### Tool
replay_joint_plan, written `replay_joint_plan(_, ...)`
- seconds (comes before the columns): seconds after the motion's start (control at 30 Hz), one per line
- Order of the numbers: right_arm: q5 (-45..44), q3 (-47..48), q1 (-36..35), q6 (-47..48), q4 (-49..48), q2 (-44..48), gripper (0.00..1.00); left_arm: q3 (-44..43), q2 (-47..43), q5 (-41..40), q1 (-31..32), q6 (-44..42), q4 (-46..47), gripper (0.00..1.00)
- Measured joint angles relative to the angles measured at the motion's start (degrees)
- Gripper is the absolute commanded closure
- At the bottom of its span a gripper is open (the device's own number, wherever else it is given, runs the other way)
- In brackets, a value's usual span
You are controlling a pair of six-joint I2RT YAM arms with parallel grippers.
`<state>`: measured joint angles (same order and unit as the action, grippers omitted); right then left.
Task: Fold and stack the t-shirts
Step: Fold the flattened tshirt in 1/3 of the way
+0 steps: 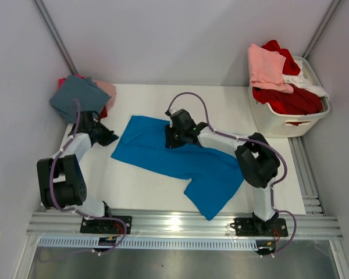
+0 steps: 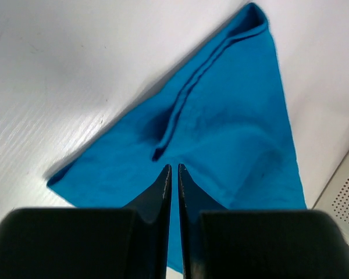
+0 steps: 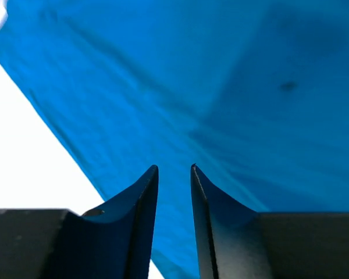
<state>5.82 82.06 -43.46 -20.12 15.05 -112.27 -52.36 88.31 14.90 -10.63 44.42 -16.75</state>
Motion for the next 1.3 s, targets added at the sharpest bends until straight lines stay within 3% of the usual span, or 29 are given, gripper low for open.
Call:
replay_joint_plan(0.4,13.0,5.3,-0.5,-7.4,-7.0,-12.0,0.72,6.8,-21.6,-5.3,3.3,-1.2,2.4,0.82)
replay_joint_plan(0.7,18.5,6.3,-1.4,-9.0,-11.0,-13.9,0.84,6.8,-22.1,-7.5,6.1,-3.7,2.5,0.71)
replay_joint_plan(0.97,18.6,3.2,-4.5,-8.4,-10.6,-14.0,0.9,6.8,-21.6,-7.7,6.4,-4.2,2.5,0.59)
replay_joint_plan(1.3,18.2,-1.7,-5.6,-7.9,-14.1,-12.1,0.98,6.8,-19.3,-7.4,6.4,-4.5,2.5,0.52)
